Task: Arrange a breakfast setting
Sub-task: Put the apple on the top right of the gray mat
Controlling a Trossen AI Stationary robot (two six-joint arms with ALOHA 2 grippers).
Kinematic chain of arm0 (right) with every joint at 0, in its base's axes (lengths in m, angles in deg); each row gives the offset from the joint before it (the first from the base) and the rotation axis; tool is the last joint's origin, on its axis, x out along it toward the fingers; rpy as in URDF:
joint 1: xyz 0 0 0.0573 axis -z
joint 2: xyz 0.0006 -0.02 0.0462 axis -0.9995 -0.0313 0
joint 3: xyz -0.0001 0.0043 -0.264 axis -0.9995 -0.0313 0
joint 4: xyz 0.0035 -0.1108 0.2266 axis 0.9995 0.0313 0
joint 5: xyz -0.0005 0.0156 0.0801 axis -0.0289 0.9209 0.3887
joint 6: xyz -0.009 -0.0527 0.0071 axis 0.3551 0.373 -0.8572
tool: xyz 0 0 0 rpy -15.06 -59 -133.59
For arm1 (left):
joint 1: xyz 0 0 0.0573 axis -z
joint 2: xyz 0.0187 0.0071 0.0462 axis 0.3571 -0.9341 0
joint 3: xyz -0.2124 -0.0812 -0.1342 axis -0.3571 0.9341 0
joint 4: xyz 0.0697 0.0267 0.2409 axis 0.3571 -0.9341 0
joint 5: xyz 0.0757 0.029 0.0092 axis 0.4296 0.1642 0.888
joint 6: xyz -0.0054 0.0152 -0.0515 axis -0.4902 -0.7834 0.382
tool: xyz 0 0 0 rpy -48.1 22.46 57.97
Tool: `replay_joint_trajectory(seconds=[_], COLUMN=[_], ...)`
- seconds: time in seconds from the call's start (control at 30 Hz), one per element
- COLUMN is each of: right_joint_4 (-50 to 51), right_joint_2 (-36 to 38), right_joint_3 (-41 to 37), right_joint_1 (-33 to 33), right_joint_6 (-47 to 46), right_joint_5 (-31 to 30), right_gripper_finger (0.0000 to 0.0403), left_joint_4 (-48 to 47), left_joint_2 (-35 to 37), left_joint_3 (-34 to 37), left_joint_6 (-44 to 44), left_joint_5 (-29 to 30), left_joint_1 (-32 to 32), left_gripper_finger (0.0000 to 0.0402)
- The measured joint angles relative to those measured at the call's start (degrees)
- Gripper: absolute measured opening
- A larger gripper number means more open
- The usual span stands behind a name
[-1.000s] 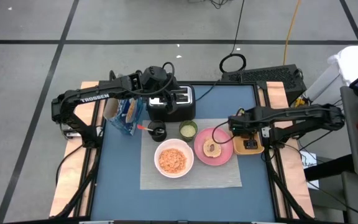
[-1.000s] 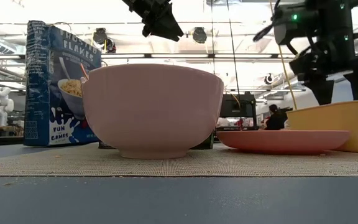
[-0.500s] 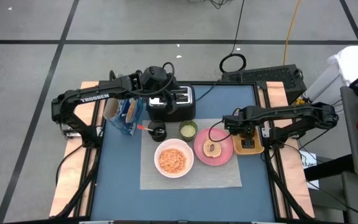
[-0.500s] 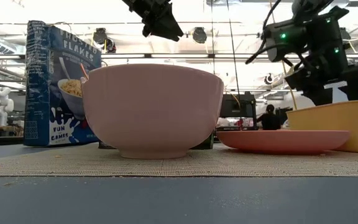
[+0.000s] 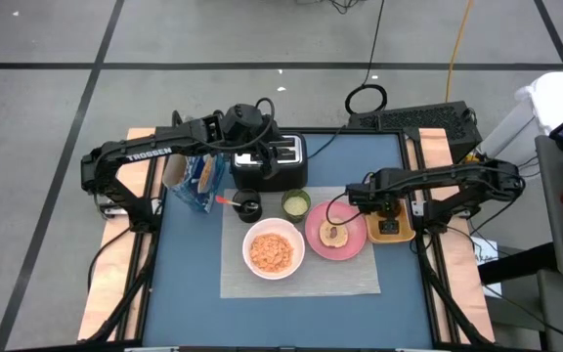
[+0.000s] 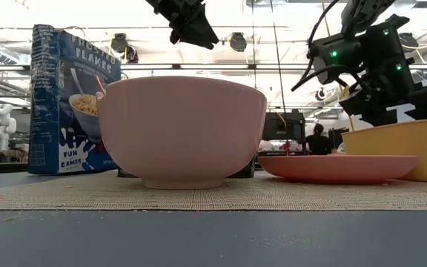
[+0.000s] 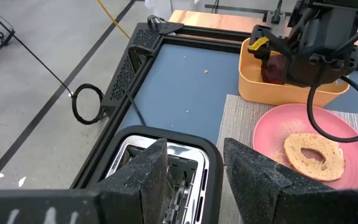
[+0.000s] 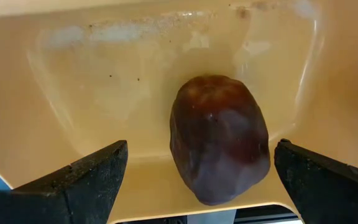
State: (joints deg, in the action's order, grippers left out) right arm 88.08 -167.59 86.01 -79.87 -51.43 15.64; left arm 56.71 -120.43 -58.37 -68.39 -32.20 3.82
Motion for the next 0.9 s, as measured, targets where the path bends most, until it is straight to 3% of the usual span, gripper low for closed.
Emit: replay_joint_trajectory(seconds=[0.53,0.9], right_joint_4=[-0.81,-0.64], right_joint_2=[-3.64,-7.46], right_joint_3=[-0.17,-0.15], right_joint_1=[-0.04,-0.04], right_joint_6=[-1.11,-1.03], right_joint_5=[-3.39,-3.34], right_gripper_finger=[0.0387,0.0299], left_joint_4=[-0.02,-0.02], left_joint_2=[0.02,0.02], left_joint_3=[0.00,0.00], left_joint_6=[0.00,0.00], left_joint_5=[0.00,0.00], left_joint_1=[0.00,0.00], left_gripper_finger=[0.0166,0.0166])
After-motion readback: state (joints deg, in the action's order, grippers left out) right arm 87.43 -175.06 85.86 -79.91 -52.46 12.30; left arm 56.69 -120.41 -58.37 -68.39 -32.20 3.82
